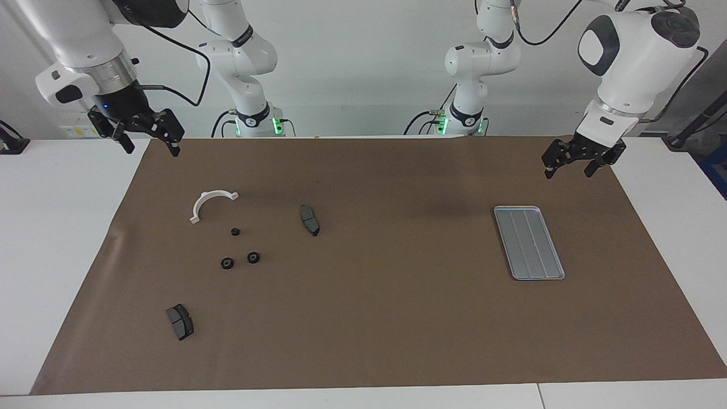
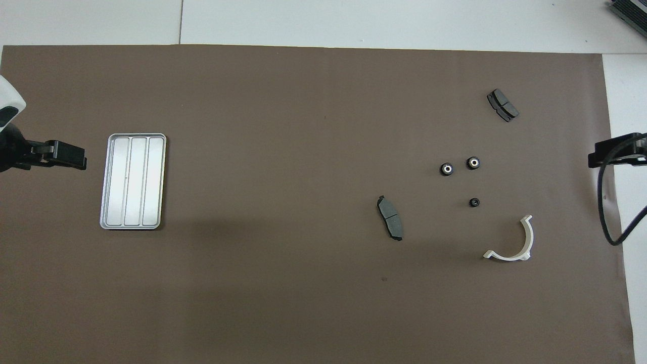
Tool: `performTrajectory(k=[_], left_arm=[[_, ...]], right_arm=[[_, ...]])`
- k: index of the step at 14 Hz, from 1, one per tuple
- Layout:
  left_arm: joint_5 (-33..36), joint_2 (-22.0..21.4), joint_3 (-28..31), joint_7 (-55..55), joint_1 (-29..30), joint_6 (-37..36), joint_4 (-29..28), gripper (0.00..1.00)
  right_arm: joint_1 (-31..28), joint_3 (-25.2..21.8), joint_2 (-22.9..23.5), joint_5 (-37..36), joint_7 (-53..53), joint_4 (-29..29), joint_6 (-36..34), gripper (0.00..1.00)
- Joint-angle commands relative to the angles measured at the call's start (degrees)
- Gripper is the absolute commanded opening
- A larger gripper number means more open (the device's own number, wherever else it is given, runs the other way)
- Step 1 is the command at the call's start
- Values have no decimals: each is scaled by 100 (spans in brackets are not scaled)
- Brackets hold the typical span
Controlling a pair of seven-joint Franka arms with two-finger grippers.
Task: Place bearing gear from tray to pile
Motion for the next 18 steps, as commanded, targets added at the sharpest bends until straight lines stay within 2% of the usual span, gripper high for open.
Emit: performTrajectory(k=[1,3,6,18], left_arm=[[113,-139,23,23,-16,-20,-145,100],[113,-139,23,23,-16,-20,-145,100],[113,-139,23,23,-16,-20,-145,100],[113,-139,23,23,-16,-20,-145,100]], right_arm=[[-84,115,-4,61,-118,72,-170,100],[-110,133,-180,61,-83,-217,-249,100],[-268,238,-224,69,-74,-297,-232,100],[-215,247,-268,69,-153,-394,-135,100]])
